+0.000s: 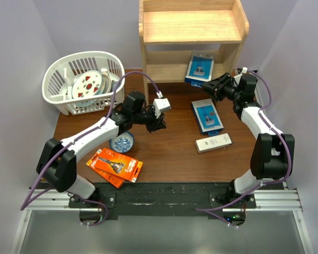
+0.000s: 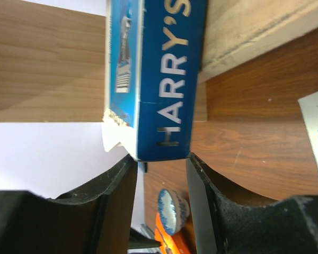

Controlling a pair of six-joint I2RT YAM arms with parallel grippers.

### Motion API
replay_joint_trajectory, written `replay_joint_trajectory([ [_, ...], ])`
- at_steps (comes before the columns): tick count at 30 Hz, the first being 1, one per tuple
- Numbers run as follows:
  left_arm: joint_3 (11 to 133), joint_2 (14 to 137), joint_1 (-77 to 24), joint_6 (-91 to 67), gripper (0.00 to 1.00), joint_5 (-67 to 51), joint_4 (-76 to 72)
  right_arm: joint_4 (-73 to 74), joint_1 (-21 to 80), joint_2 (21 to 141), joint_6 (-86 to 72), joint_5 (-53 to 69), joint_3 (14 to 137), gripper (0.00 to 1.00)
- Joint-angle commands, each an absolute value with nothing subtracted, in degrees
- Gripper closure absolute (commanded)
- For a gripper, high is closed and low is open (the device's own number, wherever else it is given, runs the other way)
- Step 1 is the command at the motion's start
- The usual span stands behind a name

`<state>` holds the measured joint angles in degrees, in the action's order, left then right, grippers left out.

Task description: Place and organize the shaving razors onto the shelf

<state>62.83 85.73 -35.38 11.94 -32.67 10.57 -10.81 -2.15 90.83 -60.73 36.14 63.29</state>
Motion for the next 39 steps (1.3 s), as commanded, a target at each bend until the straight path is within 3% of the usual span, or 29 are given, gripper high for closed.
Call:
replay_joint_trajectory([
  [1,65.7,87.2,-35.2,14.5,0.76,-31.8,9.8,-15.6,-1.6,91.0,-64.9,37.1,63.0,0.55],
  [10,66.2,88.0,-35.2,15.1,0.75,-30.8,9.6,-14.0,-1.5,91.4,-66.3,36.1,62.1,0.57],
  [19,66.2,88.5,-35.2,16.1,0.75,-29.8,9.0,-19.9,-1.4,92.9,-67.9,37.7,63.1,0.7],
  [25,65.7,88.5,-35.2,16.3,0.74,-29.1,8.6,-24.1,-1.5,92.8,-67.7,39.2,63.7,0.91],
  [39,63.2,87.2,-35.2,15.8,0.73,-29.7,7.6,-21.1,-6.5,96.1,-62.8,45.8,70.5,1.0],
])
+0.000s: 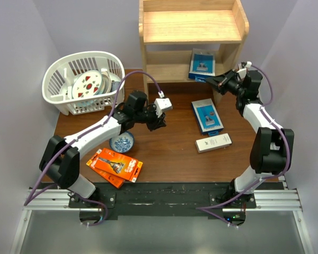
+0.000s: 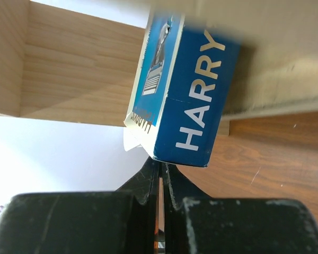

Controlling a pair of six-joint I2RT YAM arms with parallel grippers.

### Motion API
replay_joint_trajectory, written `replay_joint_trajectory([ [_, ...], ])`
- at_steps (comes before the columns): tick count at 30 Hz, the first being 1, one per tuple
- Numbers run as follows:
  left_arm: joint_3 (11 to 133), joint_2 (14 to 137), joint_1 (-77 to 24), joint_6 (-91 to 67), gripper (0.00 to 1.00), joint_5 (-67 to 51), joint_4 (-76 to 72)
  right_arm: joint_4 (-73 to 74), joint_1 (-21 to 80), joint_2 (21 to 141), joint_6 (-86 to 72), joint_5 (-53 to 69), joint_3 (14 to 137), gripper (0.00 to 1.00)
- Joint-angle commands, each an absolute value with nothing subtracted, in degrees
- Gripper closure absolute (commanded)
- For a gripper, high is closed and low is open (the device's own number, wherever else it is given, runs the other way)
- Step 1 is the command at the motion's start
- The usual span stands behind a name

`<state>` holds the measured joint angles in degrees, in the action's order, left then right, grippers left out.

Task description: Place and organize the shaving razors onto the shelf

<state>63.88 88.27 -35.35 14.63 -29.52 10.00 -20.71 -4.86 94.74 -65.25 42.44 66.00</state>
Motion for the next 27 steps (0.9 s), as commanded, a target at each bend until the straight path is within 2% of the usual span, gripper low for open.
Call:
replay_joint_trajectory([
  [1,63.1,87.1,-35.2,15.8,0.73,-29.8,7.6,-20.6,-6.9,96.3,-62.7,46.1,70.9,1.0],
  [17,62.2,88.2,-35.1,14.5,0.72,-31.2,5.9,-14.7,-13.3,98.5,-61.1,45.3,73.5,0.96],
  [27,63.1,89.9,-35.2,12.9,0.72,-32.0,4.7,-13.4,-14.3,99.3,-61.4,42.5,73.5,0.86],
])
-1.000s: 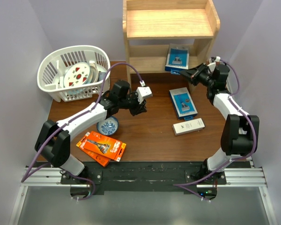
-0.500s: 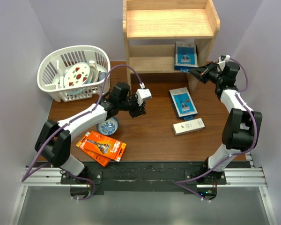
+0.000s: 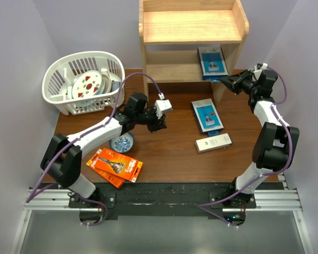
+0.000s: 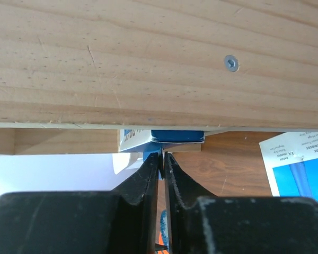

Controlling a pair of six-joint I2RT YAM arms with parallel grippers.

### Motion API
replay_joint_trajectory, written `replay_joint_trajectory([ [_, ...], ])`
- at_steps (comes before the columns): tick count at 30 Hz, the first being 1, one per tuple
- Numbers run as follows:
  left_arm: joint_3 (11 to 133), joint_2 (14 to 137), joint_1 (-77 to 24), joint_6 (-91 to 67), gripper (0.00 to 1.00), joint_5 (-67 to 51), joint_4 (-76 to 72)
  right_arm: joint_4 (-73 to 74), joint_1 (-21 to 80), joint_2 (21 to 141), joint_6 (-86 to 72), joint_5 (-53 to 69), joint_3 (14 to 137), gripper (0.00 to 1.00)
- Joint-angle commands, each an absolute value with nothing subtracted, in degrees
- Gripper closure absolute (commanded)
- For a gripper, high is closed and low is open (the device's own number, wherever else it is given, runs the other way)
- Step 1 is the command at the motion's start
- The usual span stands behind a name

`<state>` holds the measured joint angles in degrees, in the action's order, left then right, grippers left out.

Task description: Place and organize the shaving razors onto the shelf

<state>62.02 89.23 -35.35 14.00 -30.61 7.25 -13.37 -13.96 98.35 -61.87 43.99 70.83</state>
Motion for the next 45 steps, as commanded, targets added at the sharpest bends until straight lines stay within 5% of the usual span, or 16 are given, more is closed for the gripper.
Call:
replay_joint_trajectory([
  [1,63.1,90.0,-35.1,12.9,0.72,-32.1,4.6,-13.5,-14.3,99.3,-61.4,42.5,73.5,0.87],
  [16,61.5,89.2,-35.1,12.0,0.72,-32.5,3.9,-13.0,-14.2,101.2,-61.0,41.4,76.4,0.85],
  [19,61.0,88.4,-35.1,12.2,0.68,-32.2,4.2,-9.0,-14.4,100.3,-60.0,40.4,76.6,0.63],
  [28,56.7,85.4,-35.1,10.9,0.57,-31.6,3.2,5.4,-15.1,86.3,-38.0,39.6,63.5,0.23],
  [34,51.7,82.8,-35.1,6.9,0.52,-31.9,0.8,11.3,-15.0,82.0,-18.0,29.8,53.0,0.18],
  [45,45.4,79.2,-33.0,3.3,0.51,-32.6,-3.2,6.4,-13.0,96.5,-10.0,23.7,57.7,0.22],
])
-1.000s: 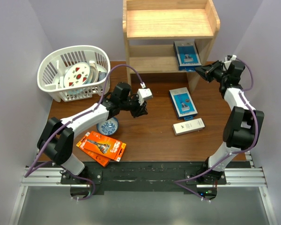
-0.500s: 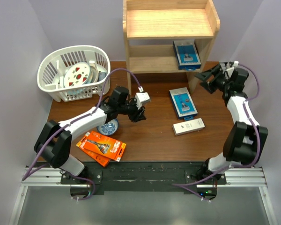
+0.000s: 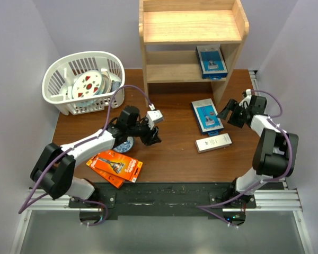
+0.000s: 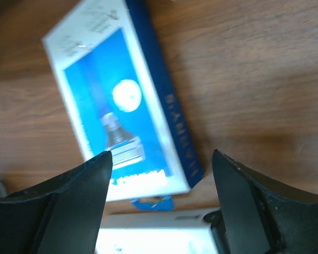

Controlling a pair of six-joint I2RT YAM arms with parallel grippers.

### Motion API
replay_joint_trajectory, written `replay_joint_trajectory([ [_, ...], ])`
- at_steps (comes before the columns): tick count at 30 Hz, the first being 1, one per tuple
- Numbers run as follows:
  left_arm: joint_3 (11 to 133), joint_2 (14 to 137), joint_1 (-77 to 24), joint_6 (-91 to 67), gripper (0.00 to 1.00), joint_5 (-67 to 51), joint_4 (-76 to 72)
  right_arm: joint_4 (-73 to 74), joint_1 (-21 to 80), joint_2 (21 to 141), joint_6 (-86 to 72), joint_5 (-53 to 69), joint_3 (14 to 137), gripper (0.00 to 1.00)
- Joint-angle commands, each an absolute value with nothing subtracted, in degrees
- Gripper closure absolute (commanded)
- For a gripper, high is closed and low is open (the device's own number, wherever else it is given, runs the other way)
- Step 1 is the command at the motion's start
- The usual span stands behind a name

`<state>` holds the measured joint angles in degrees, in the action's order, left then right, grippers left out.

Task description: Place and organize the shaving razors onto the shelf

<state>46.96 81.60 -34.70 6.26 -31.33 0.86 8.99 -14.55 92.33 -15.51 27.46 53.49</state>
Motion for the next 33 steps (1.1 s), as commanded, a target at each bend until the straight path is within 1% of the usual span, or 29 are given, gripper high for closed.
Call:
replay_joint_trajectory([
  [1,45.1,79.2,-32.6,2.6,0.51,-32.7,-3.5,6.4,-12.6,97.5,-9.6,22.8,58.2,0.23],
  [5,44.5,78.8,-30.6,0.4,0.51,-33.2,-4.6,6.3,-8.8,101.5,-6.8,20.6,60.9,0.28],
  [6,44.2,78.7,-30.2,0.4,0.51,-33.3,-4.7,7.4,-6.3,101.8,-4.7,20.2,62.2,0.33],
  [8,43.8,78.7,-29.4,-1.4,0.51,-33.3,-5.4,8.7,-3.7,102.7,-3.2,18.9,63.4,0.38],
  [10,43.0,78.5,-28.9,-2.1,0.51,-33.0,-5.9,9.6,-0.4,103.4,-3.1,18.2,63.6,0.46],
  [14,42.1,78.0,-28.1,-5.8,0.51,-32.0,-7.1,9.7,8.3,102.9,-5.2,16.4,60.8,0.52],
  [18,40.5,78.1,-27.9,-10.7,0.51,-31.2,-9.7,7.9,12.9,102.1,-13.5,17.8,57.9,0.54],
  [22,38.7,79.4,-27.8,-16.9,0.5,-30.6,-13.4,7.0,15.4,102.8,-17.1,18.0,57.4,0.54],
  [24,37.4,80.9,-27.7,-22.7,0.49,-30.4,-16.7,6.9,15.6,103.0,-19.5,18.4,57.8,0.52],
  [28,34.5,85.3,-28.3,-35.6,0.48,-33.2,-30.9,5.3,15.6,103.1,-26.3,19.8,57.3,0.47],
  [33,38.4,93.2,-31.4,-39.4,0.47,-32.2,-32.6,1.1,15.5,103.1,-37.4,21.5,52.7,0.46],
])
